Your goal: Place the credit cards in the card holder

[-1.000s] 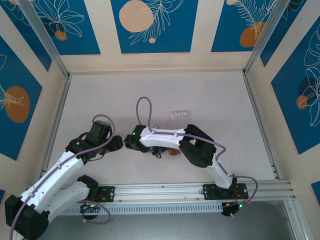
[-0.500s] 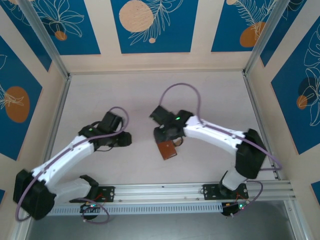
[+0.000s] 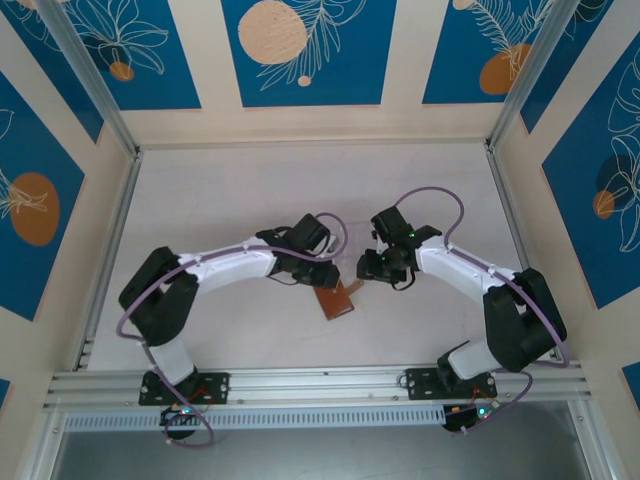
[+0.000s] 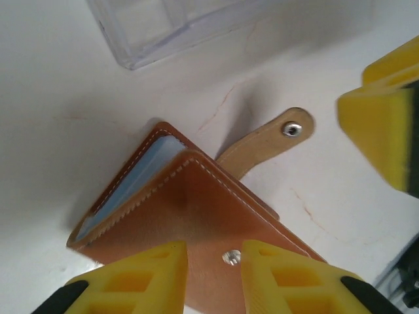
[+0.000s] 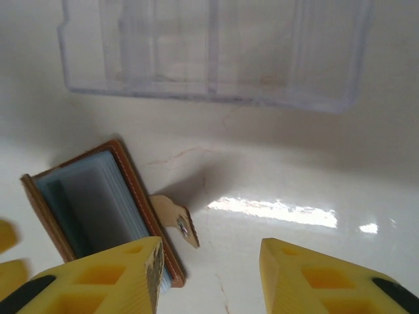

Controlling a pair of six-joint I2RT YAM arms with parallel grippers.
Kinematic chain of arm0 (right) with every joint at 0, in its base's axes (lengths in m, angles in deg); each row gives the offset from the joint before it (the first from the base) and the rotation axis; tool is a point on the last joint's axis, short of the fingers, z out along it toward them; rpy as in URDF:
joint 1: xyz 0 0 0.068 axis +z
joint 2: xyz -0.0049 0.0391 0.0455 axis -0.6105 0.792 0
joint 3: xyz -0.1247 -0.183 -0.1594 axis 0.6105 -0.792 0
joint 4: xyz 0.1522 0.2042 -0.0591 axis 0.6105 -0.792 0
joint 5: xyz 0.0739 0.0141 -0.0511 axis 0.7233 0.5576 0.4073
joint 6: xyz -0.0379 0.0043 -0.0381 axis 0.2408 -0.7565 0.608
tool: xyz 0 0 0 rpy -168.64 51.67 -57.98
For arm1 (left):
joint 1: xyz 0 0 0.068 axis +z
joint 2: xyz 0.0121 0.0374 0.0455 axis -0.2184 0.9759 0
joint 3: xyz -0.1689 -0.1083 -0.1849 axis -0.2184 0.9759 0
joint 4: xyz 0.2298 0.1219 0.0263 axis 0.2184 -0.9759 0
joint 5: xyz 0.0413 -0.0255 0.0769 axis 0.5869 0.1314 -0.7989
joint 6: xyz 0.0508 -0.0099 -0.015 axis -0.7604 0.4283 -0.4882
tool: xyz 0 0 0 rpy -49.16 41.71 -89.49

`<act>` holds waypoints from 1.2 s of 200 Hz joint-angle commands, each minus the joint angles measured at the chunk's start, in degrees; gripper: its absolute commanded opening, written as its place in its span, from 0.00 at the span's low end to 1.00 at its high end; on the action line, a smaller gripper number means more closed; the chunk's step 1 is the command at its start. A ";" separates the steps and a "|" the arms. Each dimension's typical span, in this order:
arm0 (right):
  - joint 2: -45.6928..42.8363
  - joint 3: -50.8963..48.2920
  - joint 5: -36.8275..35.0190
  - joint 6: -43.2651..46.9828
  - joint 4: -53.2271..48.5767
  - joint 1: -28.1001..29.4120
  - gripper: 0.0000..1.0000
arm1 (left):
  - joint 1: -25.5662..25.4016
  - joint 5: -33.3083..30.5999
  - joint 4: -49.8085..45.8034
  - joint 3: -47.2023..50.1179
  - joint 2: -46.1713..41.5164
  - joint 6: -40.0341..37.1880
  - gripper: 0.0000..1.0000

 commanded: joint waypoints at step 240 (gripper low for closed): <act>2.75 -2.72 14.75 2.27 6.32 -2.07 0.03 | -0.92 -0.09 4.44 5.07 6.82 0.58 0.25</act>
